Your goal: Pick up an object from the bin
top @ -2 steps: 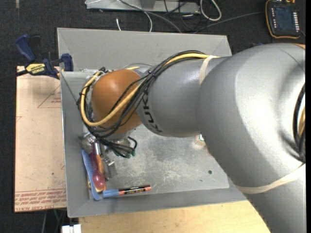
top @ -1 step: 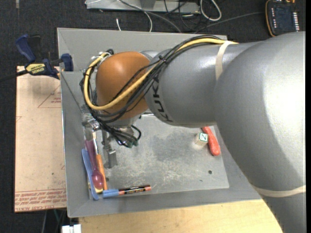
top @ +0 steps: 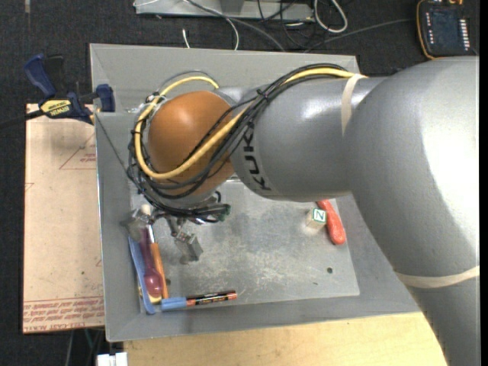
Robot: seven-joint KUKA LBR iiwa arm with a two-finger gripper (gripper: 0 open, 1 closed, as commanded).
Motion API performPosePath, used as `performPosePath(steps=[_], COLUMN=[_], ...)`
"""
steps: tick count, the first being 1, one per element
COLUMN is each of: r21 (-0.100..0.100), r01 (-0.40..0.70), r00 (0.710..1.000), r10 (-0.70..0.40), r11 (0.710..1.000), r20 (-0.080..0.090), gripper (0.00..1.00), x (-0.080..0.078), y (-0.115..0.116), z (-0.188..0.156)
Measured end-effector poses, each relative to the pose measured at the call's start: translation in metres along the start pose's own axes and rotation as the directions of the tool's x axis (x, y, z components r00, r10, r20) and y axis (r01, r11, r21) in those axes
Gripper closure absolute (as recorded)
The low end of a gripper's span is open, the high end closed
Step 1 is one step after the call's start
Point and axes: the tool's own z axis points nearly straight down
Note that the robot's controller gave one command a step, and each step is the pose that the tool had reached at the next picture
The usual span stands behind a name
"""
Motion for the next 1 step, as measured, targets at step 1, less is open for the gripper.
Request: performPosePath(steps=[1], r21=[0.014], r01=[0.104], r00=[0.995], r10=[-0.104], r11=[0.995], r20=[0.002], gripper=[0.0], x=[0.0009], y=[-0.0077], z=[0.0288])
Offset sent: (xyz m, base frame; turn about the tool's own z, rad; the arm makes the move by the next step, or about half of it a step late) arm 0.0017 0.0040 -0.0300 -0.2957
